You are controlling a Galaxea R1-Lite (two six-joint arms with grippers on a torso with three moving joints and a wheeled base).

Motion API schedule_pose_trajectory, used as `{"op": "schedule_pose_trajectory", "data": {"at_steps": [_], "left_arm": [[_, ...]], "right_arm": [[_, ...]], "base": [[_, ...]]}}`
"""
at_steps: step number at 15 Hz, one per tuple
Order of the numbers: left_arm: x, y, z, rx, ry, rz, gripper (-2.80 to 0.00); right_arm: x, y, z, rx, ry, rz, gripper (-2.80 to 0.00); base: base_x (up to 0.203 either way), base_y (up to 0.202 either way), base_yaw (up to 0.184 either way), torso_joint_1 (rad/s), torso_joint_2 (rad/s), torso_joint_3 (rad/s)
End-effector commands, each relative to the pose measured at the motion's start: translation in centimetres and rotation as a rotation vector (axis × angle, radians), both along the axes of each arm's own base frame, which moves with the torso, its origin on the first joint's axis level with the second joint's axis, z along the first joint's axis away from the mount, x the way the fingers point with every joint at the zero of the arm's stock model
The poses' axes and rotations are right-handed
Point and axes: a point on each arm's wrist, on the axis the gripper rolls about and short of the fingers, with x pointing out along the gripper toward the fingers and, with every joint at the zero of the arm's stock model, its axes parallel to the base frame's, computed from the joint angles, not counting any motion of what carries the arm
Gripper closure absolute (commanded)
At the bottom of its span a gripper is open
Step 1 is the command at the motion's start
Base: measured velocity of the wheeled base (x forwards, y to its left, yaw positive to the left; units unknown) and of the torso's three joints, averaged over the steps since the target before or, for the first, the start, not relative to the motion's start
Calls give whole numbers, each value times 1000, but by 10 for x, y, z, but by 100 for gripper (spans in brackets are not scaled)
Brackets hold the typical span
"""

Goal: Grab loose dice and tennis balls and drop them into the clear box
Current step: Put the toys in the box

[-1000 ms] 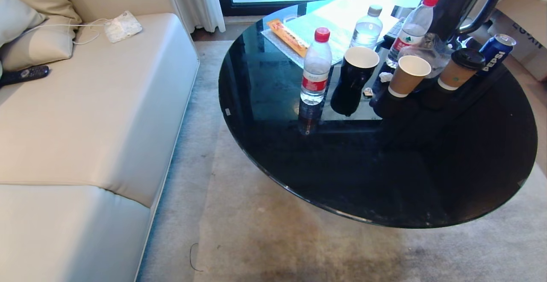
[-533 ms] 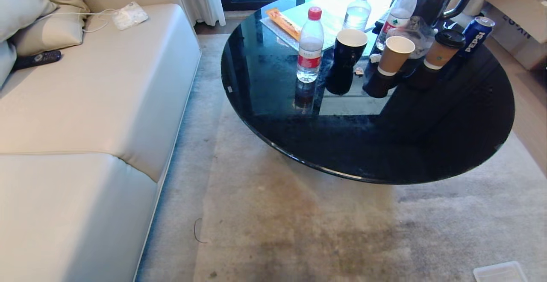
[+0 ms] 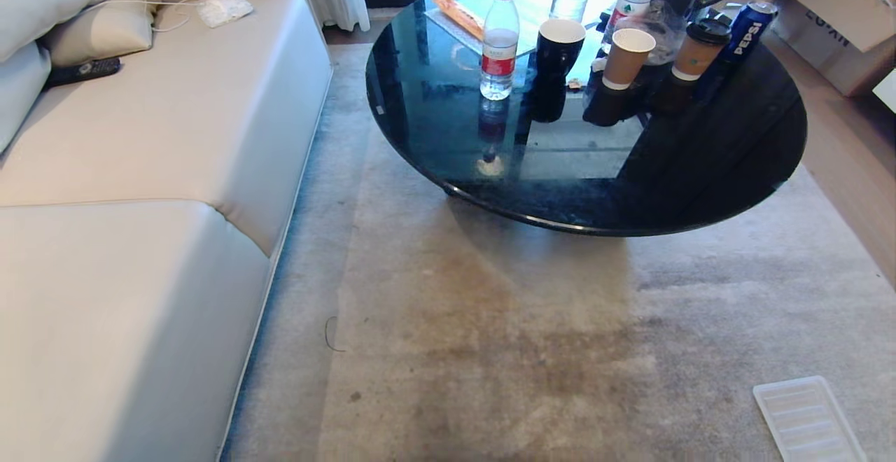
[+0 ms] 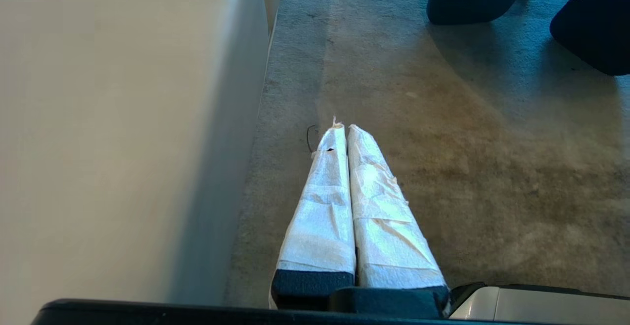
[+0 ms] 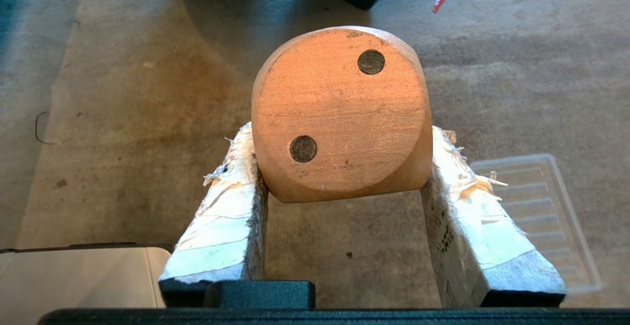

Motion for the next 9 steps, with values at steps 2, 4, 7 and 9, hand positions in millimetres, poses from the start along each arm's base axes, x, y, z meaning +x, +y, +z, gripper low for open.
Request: {"op": "schedule_pose_trajectory", "data": {"at_steps": [2,4,7,9], "left_arm": [[0,0,0,-2,0,1,0],[0,0,0,-2,0,1,0],[0,0,0,-2,0,1,0],[0,0,0,-2,0,1,0]], "right_arm": [[0,0,0,0,0,0,0],[0,0,0,0,0,0,0],[0,0,0,0,0,0,0],[0,0,0,0,0,0,0]], "base": [[-189,0,-2,3,0,0],[-185,0,-1,2,0,1],[-184,0,0,2,2,3],[-183,0,-1,3,3,3]]}}
